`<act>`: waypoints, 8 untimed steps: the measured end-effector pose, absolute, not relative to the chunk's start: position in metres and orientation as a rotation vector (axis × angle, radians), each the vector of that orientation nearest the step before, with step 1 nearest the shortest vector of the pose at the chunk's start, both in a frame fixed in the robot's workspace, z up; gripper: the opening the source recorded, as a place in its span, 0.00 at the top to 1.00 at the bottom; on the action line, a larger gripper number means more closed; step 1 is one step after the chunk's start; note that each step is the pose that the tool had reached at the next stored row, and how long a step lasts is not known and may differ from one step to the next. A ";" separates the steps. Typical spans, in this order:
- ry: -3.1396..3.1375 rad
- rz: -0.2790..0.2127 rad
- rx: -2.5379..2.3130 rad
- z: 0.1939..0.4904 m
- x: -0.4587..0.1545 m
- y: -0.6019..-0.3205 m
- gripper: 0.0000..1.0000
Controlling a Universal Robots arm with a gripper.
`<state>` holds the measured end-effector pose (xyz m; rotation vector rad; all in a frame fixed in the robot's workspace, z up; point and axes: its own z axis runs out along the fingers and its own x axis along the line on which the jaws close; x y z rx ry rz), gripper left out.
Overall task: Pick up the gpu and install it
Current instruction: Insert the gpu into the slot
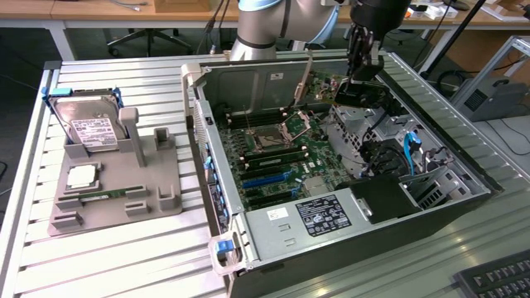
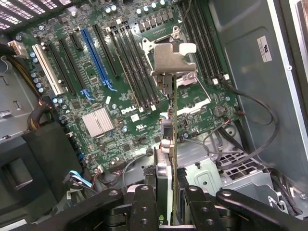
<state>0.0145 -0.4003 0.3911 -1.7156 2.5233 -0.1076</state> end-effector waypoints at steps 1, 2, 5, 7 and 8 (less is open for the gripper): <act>2.520 -0.107 -1.720 0.391 0.014 -0.400 0.73; 2.517 -0.107 -1.724 0.391 0.014 -0.400 0.73; 2.510 -0.106 -1.735 0.391 0.014 -0.400 0.73; 2.506 -0.106 -1.740 0.391 0.014 -0.400 0.73; 2.503 -0.106 -1.744 0.391 0.014 -0.400 0.73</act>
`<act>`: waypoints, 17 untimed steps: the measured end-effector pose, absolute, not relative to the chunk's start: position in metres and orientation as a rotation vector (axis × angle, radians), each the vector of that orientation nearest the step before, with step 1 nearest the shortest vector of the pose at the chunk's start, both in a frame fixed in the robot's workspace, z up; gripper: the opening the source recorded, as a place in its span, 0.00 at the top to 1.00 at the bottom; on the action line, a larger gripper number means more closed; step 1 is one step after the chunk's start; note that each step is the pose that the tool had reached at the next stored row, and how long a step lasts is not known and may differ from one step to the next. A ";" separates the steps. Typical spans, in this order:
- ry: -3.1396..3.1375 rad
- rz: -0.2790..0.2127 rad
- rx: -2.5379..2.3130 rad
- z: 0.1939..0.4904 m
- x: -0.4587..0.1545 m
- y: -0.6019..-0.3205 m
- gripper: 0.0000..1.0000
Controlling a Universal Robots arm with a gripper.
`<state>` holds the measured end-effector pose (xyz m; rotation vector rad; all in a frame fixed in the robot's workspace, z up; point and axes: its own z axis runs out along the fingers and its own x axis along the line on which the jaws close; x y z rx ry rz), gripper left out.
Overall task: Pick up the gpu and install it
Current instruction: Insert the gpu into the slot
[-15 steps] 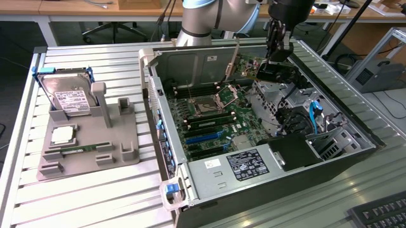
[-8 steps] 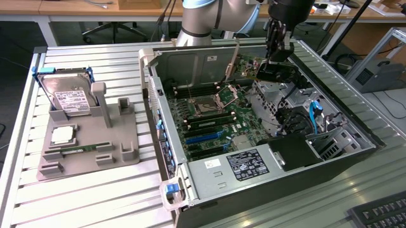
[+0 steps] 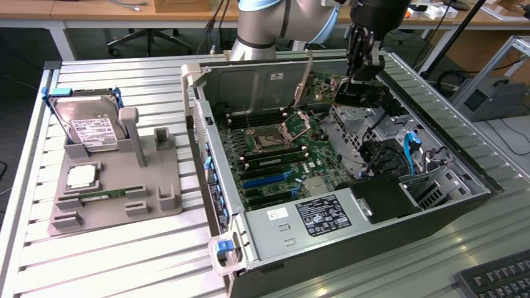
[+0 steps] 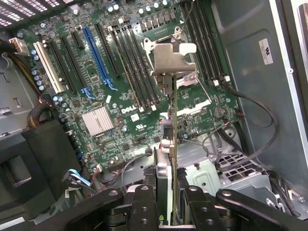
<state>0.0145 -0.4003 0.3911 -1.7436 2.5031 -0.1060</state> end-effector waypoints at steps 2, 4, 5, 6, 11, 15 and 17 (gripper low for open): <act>2.498 -0.106 -1.751 0.391 0.014 -0.400 0.73; 2.493 -0.105 -1.757 0.391 0.014 -0.400 0.73; 2.491 -0.105 -1.760 0.391 0.014 -0.400 0.73; 2.489 -0.105 -1.762 0.391 0.014 -0.400 0.73; 2.473 -0.104 -1.784 0.391 0.015 -0.400 0.73; 2.465 -0.103 -1.795 0.391 0.014 -0.400 0.73; 2.460 -0.103 -1.801 0.391 0.014 -0.400 0.73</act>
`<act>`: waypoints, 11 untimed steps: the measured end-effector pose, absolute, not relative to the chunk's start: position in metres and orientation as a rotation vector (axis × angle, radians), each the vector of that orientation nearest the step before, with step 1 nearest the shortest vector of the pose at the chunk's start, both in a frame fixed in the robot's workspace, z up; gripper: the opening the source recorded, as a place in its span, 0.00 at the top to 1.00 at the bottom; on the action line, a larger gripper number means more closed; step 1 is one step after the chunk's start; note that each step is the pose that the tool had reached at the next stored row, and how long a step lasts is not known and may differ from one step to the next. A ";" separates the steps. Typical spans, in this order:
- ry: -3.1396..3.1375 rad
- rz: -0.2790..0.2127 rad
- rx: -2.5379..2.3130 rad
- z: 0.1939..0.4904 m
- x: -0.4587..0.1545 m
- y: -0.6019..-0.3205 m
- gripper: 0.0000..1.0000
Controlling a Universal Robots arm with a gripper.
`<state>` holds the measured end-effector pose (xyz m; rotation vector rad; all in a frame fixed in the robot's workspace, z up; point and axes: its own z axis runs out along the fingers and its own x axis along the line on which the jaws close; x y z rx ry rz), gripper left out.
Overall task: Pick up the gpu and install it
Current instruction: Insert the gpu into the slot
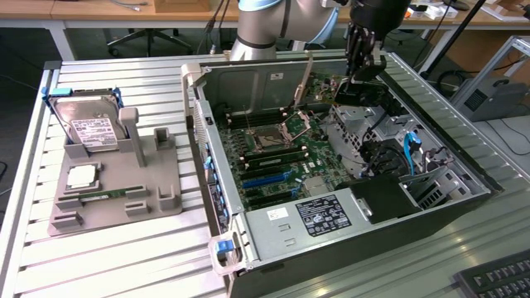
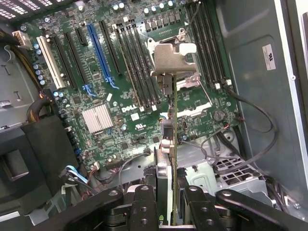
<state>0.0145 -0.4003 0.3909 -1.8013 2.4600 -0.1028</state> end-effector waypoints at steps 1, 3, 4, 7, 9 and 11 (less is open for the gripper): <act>2.458 -0.103 -1.804 0.391 0.014 -0.400 0.73; 2.454 -0.102 -1.809 0.391 0.014 -0.400 0.73; 2.452 -0.102 -1.812 0.391 0.014 -0.400 0.73; 2.443 -0.101 -1.823 0.391 0.014 -0.400 0.73; 2.438 -0.101 -1.830 0.391 0.014 -0.400 0.73; 2.434 -0.101 -1.835 0.391 0.014 -0.400 0.73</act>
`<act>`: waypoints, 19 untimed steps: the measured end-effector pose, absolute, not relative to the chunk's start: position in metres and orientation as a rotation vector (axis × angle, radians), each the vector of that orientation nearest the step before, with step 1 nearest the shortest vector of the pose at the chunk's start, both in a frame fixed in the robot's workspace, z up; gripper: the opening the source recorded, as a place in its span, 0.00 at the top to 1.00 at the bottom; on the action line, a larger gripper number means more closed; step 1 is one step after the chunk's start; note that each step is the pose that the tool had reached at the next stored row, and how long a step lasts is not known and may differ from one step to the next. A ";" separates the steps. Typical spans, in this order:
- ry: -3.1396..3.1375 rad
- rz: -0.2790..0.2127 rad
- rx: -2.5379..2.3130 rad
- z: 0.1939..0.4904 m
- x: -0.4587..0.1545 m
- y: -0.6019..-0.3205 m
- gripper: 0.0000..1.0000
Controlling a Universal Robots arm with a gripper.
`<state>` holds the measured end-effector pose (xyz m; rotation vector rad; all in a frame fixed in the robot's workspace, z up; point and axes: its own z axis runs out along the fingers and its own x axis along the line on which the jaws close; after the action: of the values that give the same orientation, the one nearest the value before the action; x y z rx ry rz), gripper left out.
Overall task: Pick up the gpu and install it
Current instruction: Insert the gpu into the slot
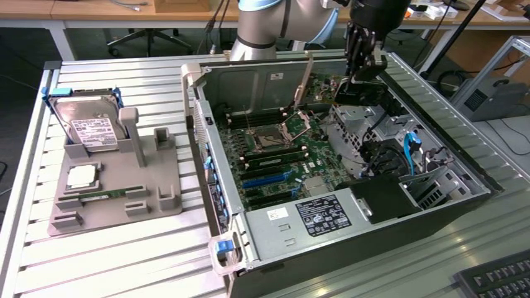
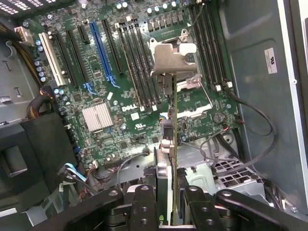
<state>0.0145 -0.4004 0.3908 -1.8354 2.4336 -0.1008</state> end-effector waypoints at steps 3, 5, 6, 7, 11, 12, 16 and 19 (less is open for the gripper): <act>2.427 -0.100 -1.844 0.391 0.014 -0.400 0.73; 2.422 -0.100 -1.850 0.391 0.014 -0.400 0.73; 2.419 -0.100 -1.854 0.391 0.014 -0.400 0.73; 2.415 -0.099 -1.859 0.391 0.014 -0.400 0.73; 2.404 -0.099 -1.873 0.391 0.014 -0.400 0.73; 2.400 -0.098 -1.878 0.391 0.014 -0.400 0.73; 2.388 -0.097 -1.892 0.391 0.014 -0.400 0.73; 2.378 -0.097 -1.904 0.391 0.014 -0.400 0.73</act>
<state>0.0145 -0.4004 0.3907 -1.9042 2.3780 -0.0966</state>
